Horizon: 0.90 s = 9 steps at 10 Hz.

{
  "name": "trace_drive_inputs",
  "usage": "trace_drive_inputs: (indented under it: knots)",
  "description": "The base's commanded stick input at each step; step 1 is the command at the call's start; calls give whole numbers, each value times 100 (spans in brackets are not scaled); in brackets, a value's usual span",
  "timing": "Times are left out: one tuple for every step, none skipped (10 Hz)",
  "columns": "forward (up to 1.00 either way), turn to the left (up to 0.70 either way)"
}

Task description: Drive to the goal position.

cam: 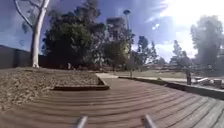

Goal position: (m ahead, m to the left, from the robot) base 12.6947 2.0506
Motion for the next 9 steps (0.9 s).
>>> trace_drive_inputs:
  knots:
    - [100,0]
    - [100,0]
    - [100,-40]
    - [100,-40]
    - [100,0]
    - [100,0]
    - [100,0]
    - [100,0]
    - [100,0]
